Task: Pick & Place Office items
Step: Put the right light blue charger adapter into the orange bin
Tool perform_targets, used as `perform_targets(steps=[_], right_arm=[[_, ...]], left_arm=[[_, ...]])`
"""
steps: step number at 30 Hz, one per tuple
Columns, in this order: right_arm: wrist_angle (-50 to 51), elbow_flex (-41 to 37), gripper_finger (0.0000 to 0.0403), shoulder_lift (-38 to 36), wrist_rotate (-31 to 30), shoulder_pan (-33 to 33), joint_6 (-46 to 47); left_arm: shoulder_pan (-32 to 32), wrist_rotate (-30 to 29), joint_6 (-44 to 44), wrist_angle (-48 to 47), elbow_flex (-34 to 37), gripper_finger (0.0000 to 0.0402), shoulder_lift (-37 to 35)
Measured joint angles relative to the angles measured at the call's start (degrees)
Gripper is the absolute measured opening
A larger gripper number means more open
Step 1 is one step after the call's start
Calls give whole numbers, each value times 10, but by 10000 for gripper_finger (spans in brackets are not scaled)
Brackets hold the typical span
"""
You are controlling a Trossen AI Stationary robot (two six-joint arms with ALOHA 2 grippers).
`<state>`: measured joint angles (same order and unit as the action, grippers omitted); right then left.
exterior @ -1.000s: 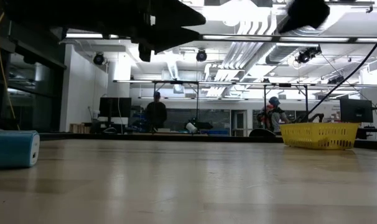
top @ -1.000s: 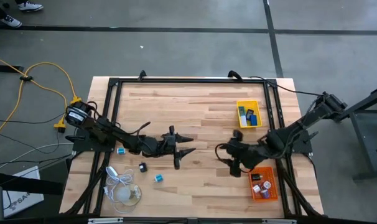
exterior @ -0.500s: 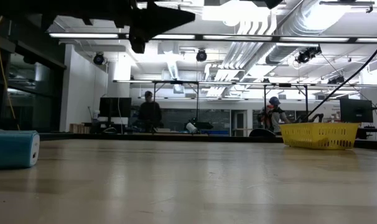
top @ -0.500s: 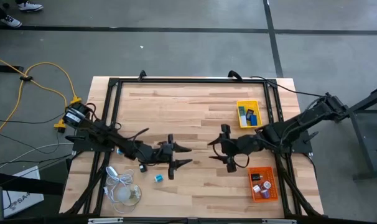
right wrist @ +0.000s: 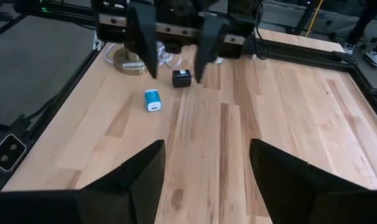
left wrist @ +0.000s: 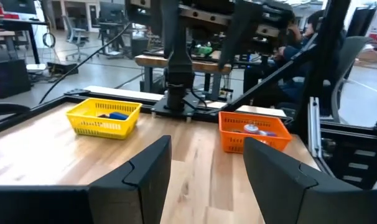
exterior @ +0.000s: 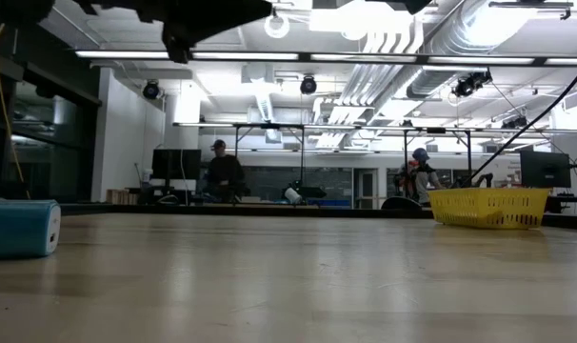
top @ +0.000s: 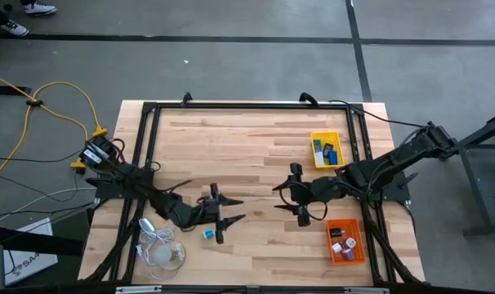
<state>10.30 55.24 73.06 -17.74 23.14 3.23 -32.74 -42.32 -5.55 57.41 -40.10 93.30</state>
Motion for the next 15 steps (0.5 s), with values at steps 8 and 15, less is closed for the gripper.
perform_targets(steps=[8, 15], right_arm=[[0, 0, 221, 0, 0, 0, 0], [0, 0, 221, 0, 0, 0, 0]], left_arm=[[-51, -78, 1, 0, 0, 194, 0], [-103, -187, 30, 1, 1, 194, -19]])
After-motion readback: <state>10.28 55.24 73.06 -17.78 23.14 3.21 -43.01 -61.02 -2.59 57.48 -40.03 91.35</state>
